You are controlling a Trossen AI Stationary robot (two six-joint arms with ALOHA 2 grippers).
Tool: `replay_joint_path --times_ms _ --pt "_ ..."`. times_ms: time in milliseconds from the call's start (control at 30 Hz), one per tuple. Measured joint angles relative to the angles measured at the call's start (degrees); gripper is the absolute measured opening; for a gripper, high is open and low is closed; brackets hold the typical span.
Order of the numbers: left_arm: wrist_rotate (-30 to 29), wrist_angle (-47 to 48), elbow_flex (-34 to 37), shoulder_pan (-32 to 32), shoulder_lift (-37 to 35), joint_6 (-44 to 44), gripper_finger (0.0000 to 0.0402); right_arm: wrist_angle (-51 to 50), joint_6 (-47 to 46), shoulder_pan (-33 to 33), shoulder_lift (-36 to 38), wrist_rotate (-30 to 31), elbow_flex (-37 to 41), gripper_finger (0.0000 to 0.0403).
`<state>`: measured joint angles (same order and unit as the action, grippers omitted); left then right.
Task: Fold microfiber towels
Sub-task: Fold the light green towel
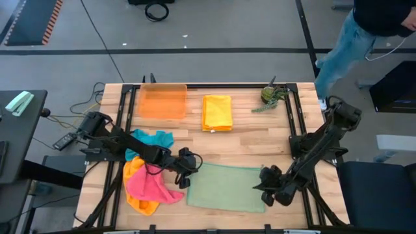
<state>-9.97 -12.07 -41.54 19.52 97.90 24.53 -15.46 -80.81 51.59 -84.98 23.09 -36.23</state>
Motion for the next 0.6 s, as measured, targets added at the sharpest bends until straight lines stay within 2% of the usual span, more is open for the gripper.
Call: replay_joint_path --times_ms 167,300,467,600 --pt "1.01 0.05 0.01 -0.2 1.64 1.43 0.0006 -2.25 0.75 -2.92 -4.0 -3.48 -0.01 0.0007" --pt "2.57 0.17 0.03 0.3 2.41 3.57 0.0012 -6.84 4.75 -6.68 -3.64 -4.55 -0.26 0.0005" --pt "3.68 -0.69 -0.01 1.91 2.39 5.45 0.0006 -18.32 13.07 -14.01 1.26 -4.53 0.11 0.0004" --pt "6.63 -0.82 -2.2 2.67 2.39 4.52 0.0014 -24.41 21.1 -21.9 7.6 -1.53 0.11 0.0004"
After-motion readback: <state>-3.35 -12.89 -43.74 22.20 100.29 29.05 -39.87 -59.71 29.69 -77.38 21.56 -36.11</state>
